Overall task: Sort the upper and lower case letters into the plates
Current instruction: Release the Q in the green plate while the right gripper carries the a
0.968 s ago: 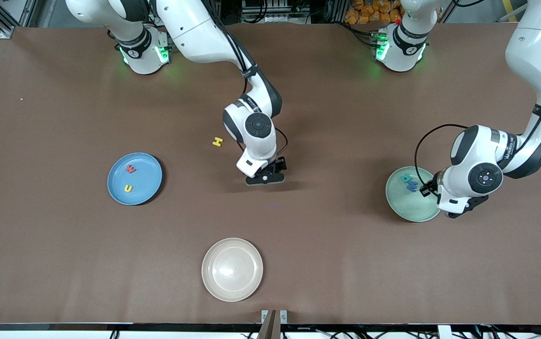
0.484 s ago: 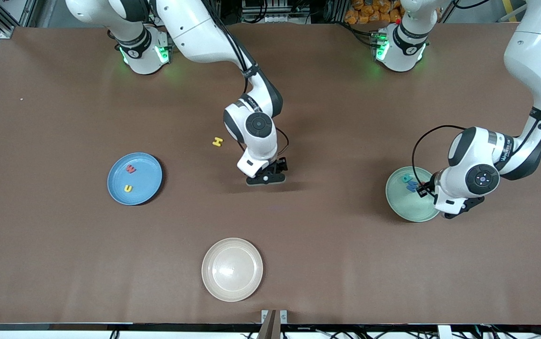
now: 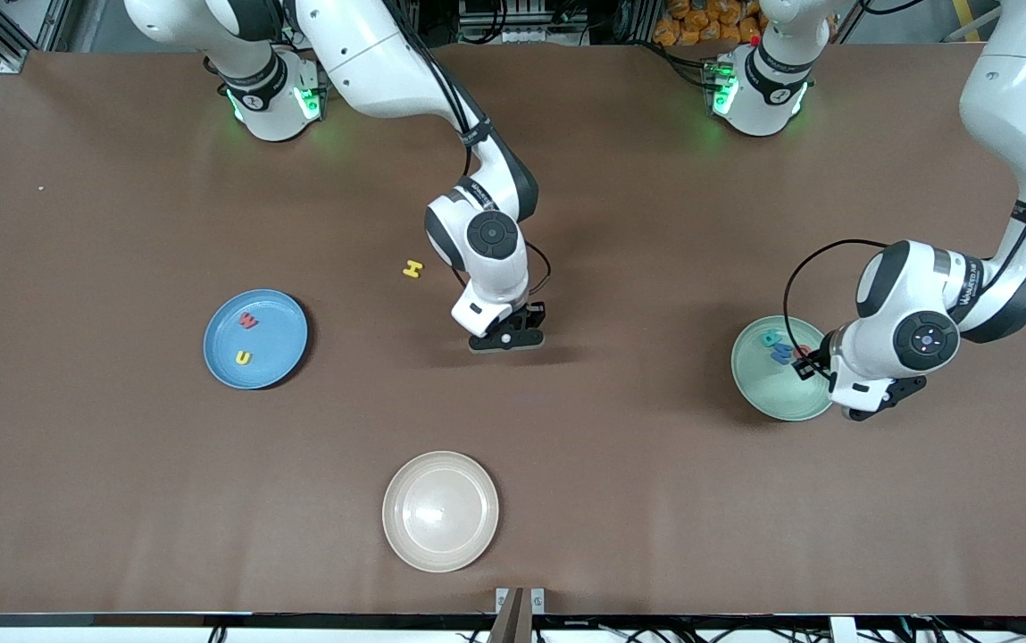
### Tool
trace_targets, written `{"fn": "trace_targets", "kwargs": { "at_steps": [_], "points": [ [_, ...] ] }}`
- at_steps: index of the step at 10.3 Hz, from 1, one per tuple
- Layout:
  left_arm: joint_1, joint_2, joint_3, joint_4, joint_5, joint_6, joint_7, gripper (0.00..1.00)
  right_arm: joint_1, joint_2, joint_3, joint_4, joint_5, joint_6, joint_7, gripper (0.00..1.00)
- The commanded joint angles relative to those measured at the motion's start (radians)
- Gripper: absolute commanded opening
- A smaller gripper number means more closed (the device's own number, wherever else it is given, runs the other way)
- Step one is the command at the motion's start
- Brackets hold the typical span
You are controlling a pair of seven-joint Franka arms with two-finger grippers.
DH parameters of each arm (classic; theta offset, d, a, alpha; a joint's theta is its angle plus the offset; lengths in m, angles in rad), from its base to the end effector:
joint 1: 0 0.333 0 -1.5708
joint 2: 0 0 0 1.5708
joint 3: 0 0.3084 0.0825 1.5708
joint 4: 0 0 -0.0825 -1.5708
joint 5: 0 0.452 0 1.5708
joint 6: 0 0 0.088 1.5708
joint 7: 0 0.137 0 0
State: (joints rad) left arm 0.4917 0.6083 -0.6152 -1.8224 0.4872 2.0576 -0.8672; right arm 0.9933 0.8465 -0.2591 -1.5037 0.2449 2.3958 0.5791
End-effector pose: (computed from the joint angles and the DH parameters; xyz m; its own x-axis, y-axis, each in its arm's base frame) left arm 0.6582 -0.0453 0.1535 0.8622 0.4904 -0.1270 0.4640 -0.8651 -0.1903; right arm 0.5497 0.5320 0.1002 0.9947 0.0712 0.0746 0.0737 -0.9968 -0.0319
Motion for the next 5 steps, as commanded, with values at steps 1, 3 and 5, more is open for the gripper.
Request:
{"fn": "trace_targets", "kwargs": {
  "at_steps": [1,3,5],
  "points": [
    [-0.002,-0.045,-0.043,0.000,-0.074,-0.037,-0.027,0.59,0.005,0.013,0.000,0.013,0.002,-0.004,0.021,0.00],
    [0.001,-0.048,-0.096,0.018,-0.082,-0.071,-0.102,0.59,0.002,-0.001,0.000,0.011,0.004,-0.012,0.027,0.00],
    [-0.002,-0.047,-0.133,0.021,-0.155,-0.071,-0.159,0.59,-0.008,-0.030,-0.029,0.007,0.002,-0.017,0.068,0.00]
  ]
}}
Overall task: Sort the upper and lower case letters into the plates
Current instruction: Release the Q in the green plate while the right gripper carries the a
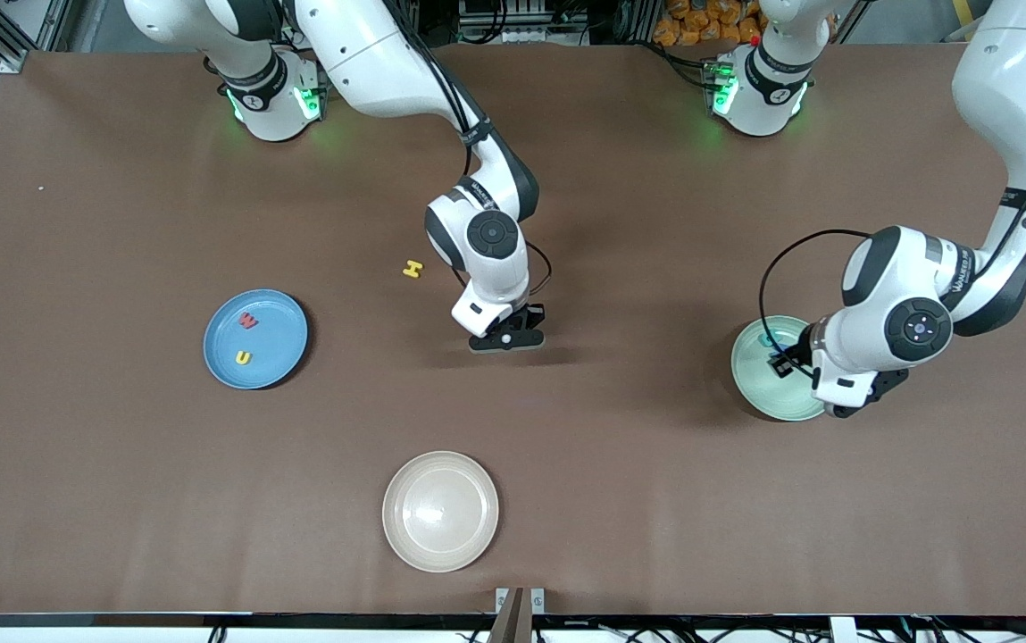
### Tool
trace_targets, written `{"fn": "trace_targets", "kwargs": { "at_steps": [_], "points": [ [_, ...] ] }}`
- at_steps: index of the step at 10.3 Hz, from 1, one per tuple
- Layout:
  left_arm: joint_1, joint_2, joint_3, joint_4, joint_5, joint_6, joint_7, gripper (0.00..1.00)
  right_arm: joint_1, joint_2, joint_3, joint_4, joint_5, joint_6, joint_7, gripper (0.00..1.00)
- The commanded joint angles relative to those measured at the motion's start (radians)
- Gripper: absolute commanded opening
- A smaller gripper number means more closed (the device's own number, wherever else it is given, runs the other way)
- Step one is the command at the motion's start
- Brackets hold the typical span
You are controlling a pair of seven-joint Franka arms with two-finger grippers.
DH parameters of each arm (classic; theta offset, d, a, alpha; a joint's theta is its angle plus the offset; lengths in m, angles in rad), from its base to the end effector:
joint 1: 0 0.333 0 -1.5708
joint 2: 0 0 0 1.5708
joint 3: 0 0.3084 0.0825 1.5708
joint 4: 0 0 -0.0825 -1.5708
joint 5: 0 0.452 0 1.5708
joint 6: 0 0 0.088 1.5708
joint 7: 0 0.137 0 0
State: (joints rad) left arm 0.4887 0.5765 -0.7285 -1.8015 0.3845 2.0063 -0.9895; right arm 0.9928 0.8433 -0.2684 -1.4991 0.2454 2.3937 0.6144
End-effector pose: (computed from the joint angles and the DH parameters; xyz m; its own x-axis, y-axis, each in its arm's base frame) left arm 0.6572 -0.1183 0.2009 0.8144 0.5578 -0.1602 0.5438 -0.8298 -0.1252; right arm 0.5556 0.5295 0.1058 0.9962 0.0297 0.0822 0.0327 -0.9988 -0.0354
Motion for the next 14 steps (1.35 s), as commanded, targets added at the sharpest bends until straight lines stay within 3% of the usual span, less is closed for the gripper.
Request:
{"fn": "trace_targets", "kwargs": {
  "at_steps": [1,5,7,11,14],
  "points": [
    [0.001,-0.015,-0.047,0.001,-0.096,-0.020,-0.041,0.59,-0.008,-0.044,-0.072,-0.003,0.002,-0.034,0.048,0.00],
    [-0.106,-0.003,-0.080,0.010,-0.173,-0.012,-0.229,0.59,-0.011,-0.082,-0.303,-0.012,0.002,-0.197,0.033,0.00],
    [-0.198,0.008,-0.078,0.042,-0.245,-0.006,-0.326,0.59,-0.049,-0.152,-0.374,-0.128,0.003,-0.177,-0.146,0.00],
    [-0.411,0.042,-0.077,0.065,-0.256,0.101,-0.575,0.59,-0.213,-0.373,-0.377,-0.435,0.003,-0.078,-0.451,0.00],
    [-0.585,0.057,-0.072,0.091,-0.253,0.161,-0.750,0.59,-0.302,-0.395,-0.376,-0.506,0.003,-0.071,-0.564,0.00]
  ]
}}
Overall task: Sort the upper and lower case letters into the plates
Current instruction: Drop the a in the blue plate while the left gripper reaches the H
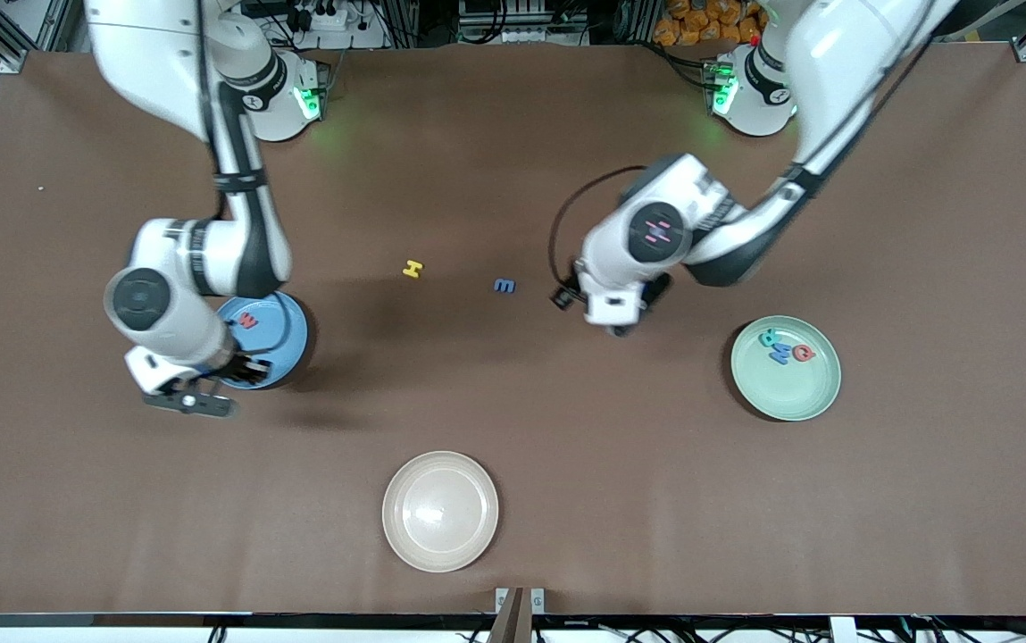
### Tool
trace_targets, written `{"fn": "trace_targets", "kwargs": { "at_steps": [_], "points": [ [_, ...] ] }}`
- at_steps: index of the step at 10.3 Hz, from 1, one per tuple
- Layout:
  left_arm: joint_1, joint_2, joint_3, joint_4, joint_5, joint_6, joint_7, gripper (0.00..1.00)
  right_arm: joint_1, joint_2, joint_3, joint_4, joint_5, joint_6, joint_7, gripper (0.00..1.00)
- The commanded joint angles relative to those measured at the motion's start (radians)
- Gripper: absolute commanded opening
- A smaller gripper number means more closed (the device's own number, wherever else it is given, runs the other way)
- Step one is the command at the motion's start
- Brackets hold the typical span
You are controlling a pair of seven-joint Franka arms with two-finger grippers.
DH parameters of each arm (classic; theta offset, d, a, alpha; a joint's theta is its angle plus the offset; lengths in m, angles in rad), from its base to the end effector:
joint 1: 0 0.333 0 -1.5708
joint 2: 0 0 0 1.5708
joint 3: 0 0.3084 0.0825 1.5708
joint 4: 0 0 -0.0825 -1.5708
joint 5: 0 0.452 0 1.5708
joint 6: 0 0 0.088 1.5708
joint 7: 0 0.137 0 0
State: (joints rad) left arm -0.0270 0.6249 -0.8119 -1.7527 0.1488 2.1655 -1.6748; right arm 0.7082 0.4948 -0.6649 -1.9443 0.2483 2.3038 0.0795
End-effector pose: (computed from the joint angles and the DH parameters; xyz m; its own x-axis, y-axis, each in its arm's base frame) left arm 0.4982 -0.4988 0.2332 0.6262 0.7157 -0.3093 0.7421 -0.6687 -0.0450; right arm 0.6600 0.0364 0.1909 0.9888 -0.1489 0.0032 -0.1482 -0.9821 0.1162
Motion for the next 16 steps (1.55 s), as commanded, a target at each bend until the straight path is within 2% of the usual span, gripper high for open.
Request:
{"fn": "trace_targets", "kwargs": {
  "at_steps": [1,2,3,4,6,7,10,11,14,16],
  "points": [
    [-0.097,0.013,0.011,0.079,-0.021,0.002,-0.083,0.59,-0.024,-0.041,0.022,-0.068,0.002,0.013,-0.027,0.00],
    [-0.135,0.018,0.011,0.102,-0.020,0.002,-0.138,0.59,-0.024,-0.039,0.022,-0.085,0.003,0.011,-0.027,0.01],
    [-0.192,0.024,0.011,0.146,-0.018,0.002,-0.199,0.59,-0.024,-0.039,0.022,-0.090,0.011,0.006,-0.023,0.82],
    [-0.235,0.024,0.013,0.169,-0.020,0.002,-0.271,0.59,-0.026,-0.041,0.022,-0.085,0.013,-0.024,-0.029,1.00],
    [-0.301,0.025,0.023,0.199,-0.014,0.002,-0.435,0.59,-0.026,-0.041,0.022,-0.079,0.014,-0.046,-0.030,1.00],
    [-0.362,0.027,0.071,0.197,-0.005,0.004,-0.498,0.59,-0.035,-0.042,0.022,-0.079,0.016,-0.046,-0.030,1.00],
    [-0.627,0.047,0.311,0.228,-0.015,0.077,-0.612,0.59,-0.058,-0.044,0.022,-0.070,0.014,-0.046,-0.063,1.00],
    [-0.664,0.061,0.342,0.232,-0.018,0.112,-0.635,0.58,-0.064,-0.042,0.022,-0.068,0.016,-0.043,-0.081,1.00],
    [-0.727,0.212,0.384,0.356,-0.018,0.201,-0.661,0.58,-0.078,-0.038,0.022,-0.070,0.014,-0.040,-0.122,1.00],
    [-0.806,0.287,0.485,0.447,-0.020,0.320,-0.716,0.58,-0.090,-0.036,0.021,-0.068,0.014,-0.038,-0.153,1.00]
  ]
}}
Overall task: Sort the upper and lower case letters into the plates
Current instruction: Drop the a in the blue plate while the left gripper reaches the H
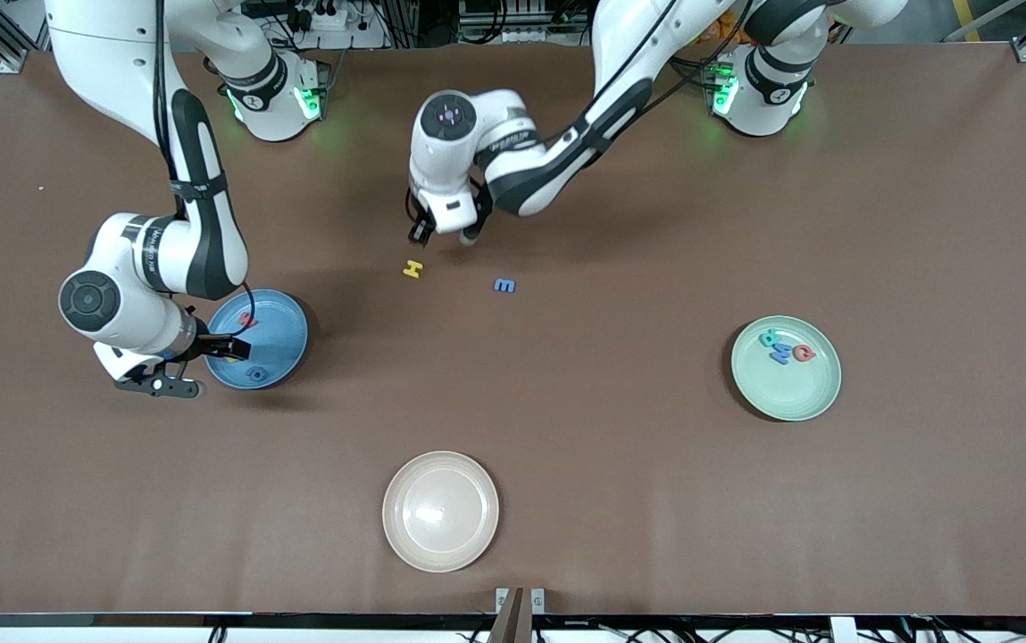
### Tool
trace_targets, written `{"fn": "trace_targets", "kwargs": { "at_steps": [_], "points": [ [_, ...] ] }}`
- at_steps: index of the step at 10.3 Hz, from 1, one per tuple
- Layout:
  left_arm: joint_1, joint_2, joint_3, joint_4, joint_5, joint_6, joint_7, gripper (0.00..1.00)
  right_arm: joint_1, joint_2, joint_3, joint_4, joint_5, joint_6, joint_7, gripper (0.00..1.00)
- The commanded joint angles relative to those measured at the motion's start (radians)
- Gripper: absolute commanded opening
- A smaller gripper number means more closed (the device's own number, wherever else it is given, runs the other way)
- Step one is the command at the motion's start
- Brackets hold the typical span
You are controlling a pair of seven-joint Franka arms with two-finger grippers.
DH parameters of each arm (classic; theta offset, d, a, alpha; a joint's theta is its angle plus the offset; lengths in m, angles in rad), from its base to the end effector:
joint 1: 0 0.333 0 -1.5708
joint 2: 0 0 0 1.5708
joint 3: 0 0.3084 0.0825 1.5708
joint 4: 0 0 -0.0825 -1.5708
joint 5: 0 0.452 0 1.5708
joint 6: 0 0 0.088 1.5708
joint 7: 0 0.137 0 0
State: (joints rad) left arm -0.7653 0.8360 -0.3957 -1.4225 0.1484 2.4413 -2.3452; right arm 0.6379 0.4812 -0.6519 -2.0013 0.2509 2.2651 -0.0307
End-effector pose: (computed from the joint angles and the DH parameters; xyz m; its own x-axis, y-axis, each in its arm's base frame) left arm 0.3706 -0.7155 0.1749 0.3208 0.9024 -0.2877 0.9461 -0.3199 0.0512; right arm 0.6337 -0.0084 0.1678 0.9881 -0.1200 -0.0959 -0.1097 -0.9882 0.1072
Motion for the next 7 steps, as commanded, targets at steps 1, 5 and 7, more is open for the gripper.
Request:
{"fn": "trace_targets", "kwargs": {
  "at_steps": [1,5,7],
  "points": [
    [-0.092,0.109,0.099,0.141,-0.020,0.060,-0.074,0.58,-0.023,-0.021,0.008,-0.011,0.011,0.002,-0.051,1.00],
    [-0.126,0.167,0.132,0.174,-0.023,0.065,-0.094,0.58,-0.027,-0.019,0.009,-0.013,0.011,0.002,-0.051,1.00],
    [-0.132,0.189,0.132,0.195,-0.030,0.067,-0.094,0.60,-0.027,-0.019,0.009,-0.013,0.011,0.002,-0.051,1.00]
  ]
}}
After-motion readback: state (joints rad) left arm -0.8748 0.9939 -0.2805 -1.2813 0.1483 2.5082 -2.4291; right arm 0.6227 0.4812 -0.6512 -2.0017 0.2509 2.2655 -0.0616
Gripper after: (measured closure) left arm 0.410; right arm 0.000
